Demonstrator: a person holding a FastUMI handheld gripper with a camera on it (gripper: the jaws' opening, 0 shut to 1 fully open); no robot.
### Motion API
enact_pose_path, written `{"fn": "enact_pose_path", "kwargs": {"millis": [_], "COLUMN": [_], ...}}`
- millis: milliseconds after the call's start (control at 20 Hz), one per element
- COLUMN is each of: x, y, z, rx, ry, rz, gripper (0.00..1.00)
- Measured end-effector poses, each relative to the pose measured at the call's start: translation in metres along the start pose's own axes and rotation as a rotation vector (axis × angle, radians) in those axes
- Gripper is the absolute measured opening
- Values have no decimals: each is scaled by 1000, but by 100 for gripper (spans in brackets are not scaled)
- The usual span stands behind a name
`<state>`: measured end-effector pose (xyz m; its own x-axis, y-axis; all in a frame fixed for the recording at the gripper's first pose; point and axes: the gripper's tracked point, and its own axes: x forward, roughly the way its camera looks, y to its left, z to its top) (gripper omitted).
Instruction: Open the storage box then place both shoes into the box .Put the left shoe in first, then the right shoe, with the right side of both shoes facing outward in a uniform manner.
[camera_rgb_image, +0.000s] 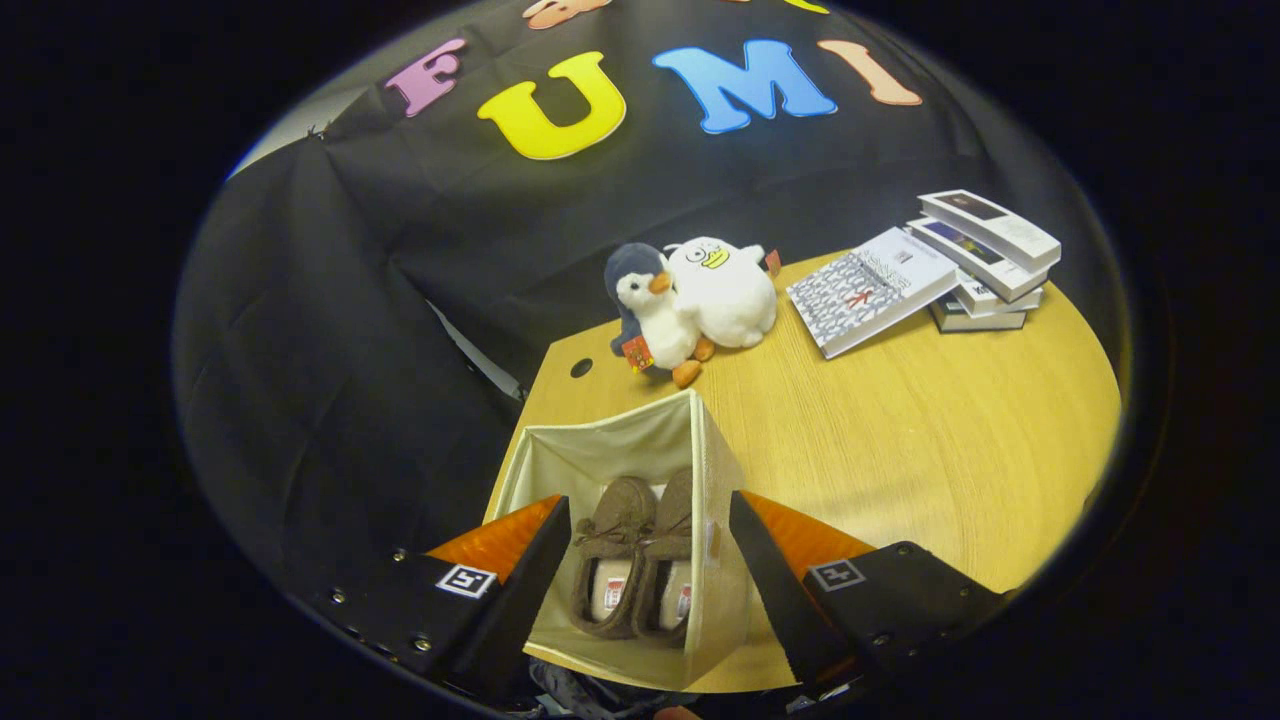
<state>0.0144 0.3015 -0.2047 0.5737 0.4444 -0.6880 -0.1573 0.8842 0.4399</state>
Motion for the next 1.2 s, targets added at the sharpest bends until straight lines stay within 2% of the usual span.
{"fn": "enact_pose_path", "kwargs": {"millis": [200, 500, 1200], "x": [-36, -98, -212], "y": [3, -12, -77], "z": [40, 98, 182], "rx": [-105, -268, -417], "ry": [-138, -318, -678], "rz": [17, -47, -241], "gripper": [98, 98, 97]}}
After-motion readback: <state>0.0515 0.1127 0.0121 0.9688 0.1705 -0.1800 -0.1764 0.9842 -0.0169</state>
